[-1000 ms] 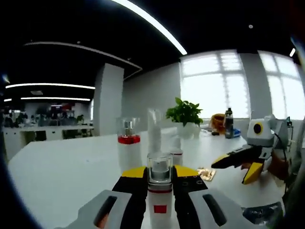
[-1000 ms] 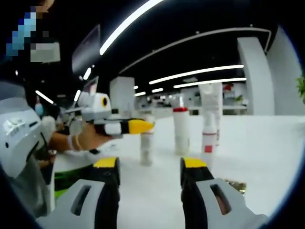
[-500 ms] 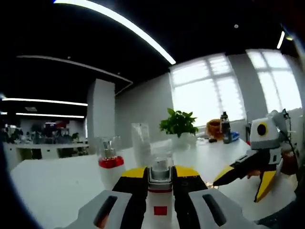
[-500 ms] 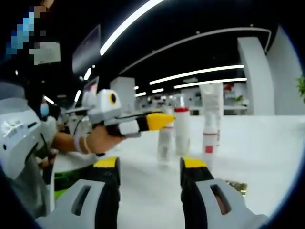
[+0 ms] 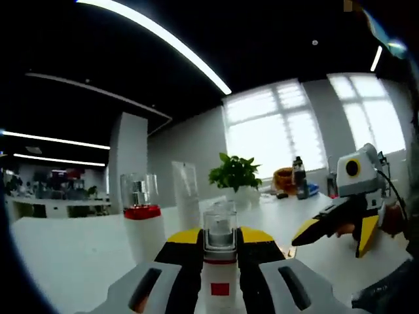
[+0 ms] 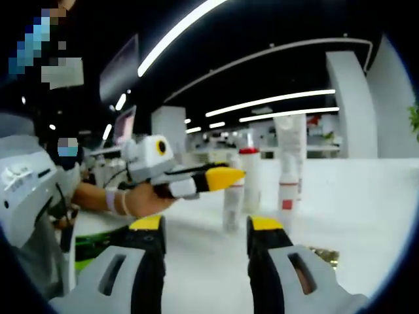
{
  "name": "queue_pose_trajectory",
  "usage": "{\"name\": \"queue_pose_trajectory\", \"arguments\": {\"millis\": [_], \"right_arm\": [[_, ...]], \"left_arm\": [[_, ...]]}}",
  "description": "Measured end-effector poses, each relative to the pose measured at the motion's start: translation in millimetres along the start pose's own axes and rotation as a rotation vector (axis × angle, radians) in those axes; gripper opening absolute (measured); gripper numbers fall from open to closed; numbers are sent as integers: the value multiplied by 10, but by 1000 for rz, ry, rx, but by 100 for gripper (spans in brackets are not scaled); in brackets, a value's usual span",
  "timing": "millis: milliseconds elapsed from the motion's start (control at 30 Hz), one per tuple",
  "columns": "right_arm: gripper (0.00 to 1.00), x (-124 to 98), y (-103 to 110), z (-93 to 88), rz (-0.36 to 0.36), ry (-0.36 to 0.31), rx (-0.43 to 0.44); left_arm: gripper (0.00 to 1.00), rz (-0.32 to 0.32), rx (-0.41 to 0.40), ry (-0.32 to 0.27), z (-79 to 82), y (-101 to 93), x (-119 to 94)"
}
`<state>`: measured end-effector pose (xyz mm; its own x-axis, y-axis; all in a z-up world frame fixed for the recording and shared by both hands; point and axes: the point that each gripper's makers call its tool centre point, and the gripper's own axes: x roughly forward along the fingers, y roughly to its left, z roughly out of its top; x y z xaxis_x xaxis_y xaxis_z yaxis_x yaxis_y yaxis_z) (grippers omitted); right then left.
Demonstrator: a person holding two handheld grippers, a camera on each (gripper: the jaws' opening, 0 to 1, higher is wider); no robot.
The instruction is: Arrange the skincare products in the storage area until every visible bottle or jar stands upright without overlapping.
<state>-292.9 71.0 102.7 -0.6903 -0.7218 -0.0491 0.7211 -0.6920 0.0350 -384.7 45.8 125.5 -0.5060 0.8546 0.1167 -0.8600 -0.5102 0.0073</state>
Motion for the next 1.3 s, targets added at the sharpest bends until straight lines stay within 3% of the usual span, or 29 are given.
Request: {"name": "queue_pose_trajectory", "arguments": {"millis": [433, 633, 867, 933, 1133, 1300], "right_arm": [[48, 14, 15, 12, 6, 1, -5], [48, -5, 5, 23, 0, -2, -9], [48, -8, 9, 22, 2, -2, -13], [48, -6, 11, 22, 3, -3, -14], [47, -16, 9, 17, 3, -3, -16], [47, -50, -21, 3, -9, 0, -20]], "left_arm": [[21, -4, -57, 45, -5, 88, -111], [28, -7, -33, 149, -190, 80, -164], [37, -65, -22, 272, -437, -72, -309], [37, -57, -3, 326, -535, -69, -352], [36, -50, -2, 382, -666, -106, -395], [25, -19, 28, 452, -795, -102, -461]]}}
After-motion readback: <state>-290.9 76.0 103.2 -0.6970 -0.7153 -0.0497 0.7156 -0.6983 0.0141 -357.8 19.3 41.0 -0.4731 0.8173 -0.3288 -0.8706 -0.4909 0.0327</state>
